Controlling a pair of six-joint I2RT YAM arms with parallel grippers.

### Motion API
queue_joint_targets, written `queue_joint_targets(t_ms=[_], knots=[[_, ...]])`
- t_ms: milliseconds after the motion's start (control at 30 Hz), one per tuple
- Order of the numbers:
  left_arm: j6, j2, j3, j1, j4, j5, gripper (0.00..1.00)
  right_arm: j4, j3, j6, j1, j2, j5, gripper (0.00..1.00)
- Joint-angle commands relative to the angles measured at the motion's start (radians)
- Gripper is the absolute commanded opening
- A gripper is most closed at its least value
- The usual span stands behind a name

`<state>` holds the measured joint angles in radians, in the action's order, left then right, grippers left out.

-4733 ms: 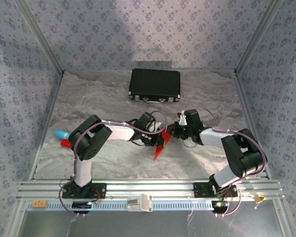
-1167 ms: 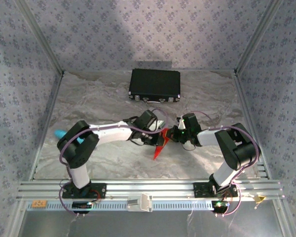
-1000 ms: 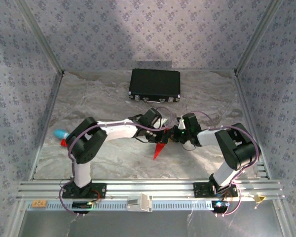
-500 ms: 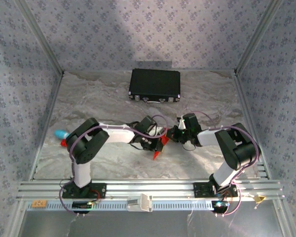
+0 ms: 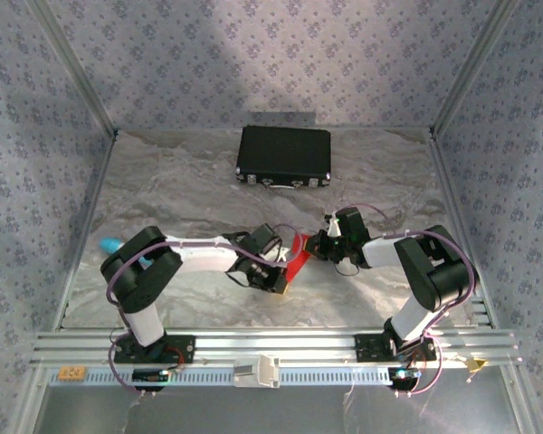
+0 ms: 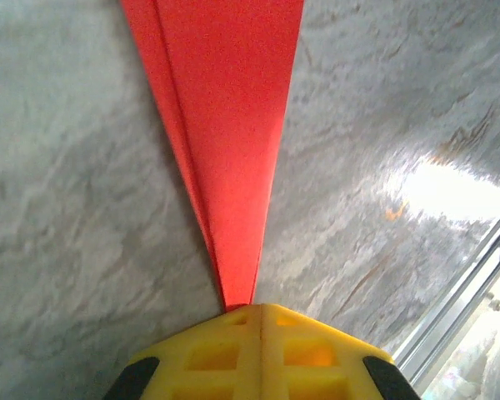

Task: Fold a paper plane with a square sheet of paper (pick it up from the middle)
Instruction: Fold the wing for the fifth time at the center of the table.

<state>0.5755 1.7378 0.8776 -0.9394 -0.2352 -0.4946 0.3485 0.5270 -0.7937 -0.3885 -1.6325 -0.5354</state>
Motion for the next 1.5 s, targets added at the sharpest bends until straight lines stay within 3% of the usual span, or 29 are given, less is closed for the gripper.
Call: queue_joint_targets(t_ms=[0,267,433,567,700,967,1467], knots=[[-0.014,-0.075,-0.026,-0.019,-0.064,0.050,0.01,-0.104,-0.026,0.025,0.023,-0.031,0.088,0.02],[0.041,-0.202,-0.080,0.035,0.048,0.126,0.00,-0.087,0.021,0.095,0.018,-0.028,-0.006,0.03],[0.110,-0.179,-0.089,0.136,0.147,0.074,0.00,-0.136,0.063,0.157,0.005,0.002,-0.047,0.04],[0.148,-0.106,-0.050,0.185,0.206,-0.005,0.04,-0.171,0.033,0.144,-0.019,0.108,0.033,0.06],[0.143,-0.020,0.021,0.186,0.211,-0.058,0.10,-0.204,-0.033,0.101,-0.018,0.211,0.113,0.10],[0.167,0.068,0.062,0.186,0.255,-0.110,0.18,-0.232,-0.117,0.033,-0.029,0.341,0.120,0.15],[0.192,0.141,0.076,0.185,0.274,-0.182,0.18,-0.223,-0.142,0.002,-0.066,0.337,0.108,0.17]])
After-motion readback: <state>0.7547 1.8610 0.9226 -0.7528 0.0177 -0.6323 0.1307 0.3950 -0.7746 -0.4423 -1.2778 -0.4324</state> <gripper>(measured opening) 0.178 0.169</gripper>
